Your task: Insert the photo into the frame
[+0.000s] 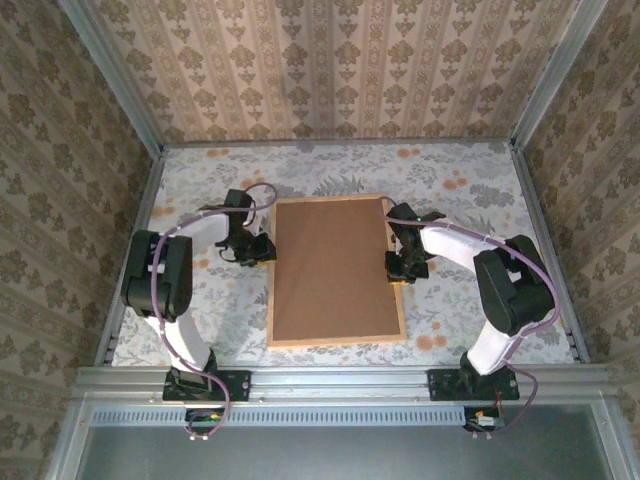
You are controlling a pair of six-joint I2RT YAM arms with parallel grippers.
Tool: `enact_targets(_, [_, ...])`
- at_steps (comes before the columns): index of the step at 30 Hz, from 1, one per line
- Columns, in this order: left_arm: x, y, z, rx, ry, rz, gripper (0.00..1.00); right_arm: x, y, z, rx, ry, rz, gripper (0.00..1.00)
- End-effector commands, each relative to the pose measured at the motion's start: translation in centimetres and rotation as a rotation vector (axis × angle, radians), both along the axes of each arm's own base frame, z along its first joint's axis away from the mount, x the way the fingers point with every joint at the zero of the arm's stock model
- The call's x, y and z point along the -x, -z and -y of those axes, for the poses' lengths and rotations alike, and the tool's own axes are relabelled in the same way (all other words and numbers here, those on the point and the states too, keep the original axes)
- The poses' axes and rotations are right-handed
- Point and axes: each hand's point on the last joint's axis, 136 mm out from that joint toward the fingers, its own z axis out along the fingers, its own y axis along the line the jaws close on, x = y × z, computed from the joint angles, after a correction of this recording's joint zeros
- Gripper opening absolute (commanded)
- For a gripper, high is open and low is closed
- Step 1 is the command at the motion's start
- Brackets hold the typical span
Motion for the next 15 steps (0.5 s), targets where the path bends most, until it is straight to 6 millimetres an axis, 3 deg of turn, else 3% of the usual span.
enact_targets(1, [0.4,1.5,0.6,-0.026,0.038,-0.024,0.23,0.5,1.1,-0.1,0.017,-0.007,-0.032,0.13])
enact_targets(15, [1.6,3.1,1.4,-0.149,0.159,-0.052,0.23,0.6,1.2,-0.4,0.008,-0.010,-0.037,0.13])
